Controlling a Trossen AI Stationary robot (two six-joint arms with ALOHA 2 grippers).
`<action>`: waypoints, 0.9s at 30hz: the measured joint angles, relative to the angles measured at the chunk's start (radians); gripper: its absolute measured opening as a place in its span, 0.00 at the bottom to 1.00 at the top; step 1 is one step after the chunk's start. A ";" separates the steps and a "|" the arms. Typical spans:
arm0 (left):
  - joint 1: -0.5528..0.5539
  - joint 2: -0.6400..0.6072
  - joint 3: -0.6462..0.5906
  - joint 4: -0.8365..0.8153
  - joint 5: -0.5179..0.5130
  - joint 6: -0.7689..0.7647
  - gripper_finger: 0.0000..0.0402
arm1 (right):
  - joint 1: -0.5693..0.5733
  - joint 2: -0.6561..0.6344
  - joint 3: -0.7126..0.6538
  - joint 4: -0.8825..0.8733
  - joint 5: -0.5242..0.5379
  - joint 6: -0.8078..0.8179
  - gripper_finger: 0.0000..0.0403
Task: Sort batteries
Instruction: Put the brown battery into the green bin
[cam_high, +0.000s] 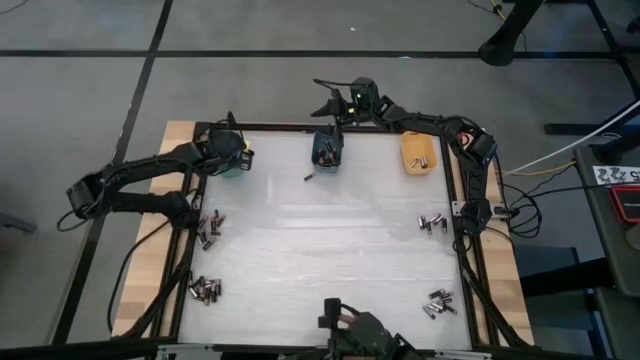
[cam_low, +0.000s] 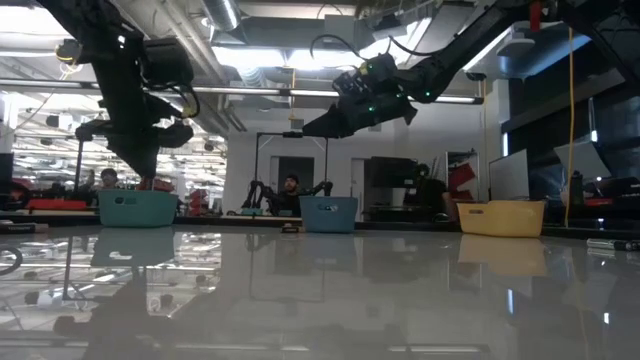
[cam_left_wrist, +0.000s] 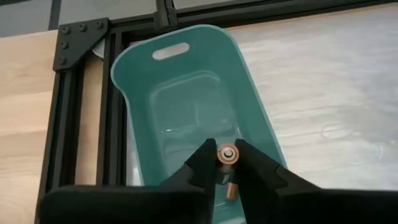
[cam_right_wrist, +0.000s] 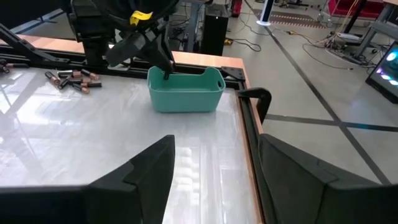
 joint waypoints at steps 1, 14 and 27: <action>0.000 0.000 0.000 0.001 0.000 0.012 0.17 | 0.000 0.000 0.000 0.000 0.000 0.000 0.58; -0.043 -0.035 0.000 0.225 0.004 0.210 0.41 | 0.001 0.000 0.000 -0.038 -0.032 -0.002 0.58; -0.178 0.219 0.018 0.900 0.322 0.638 0.36 | -0.011 -0.021 0.000 -0.147 -0.008 -0.010 0.58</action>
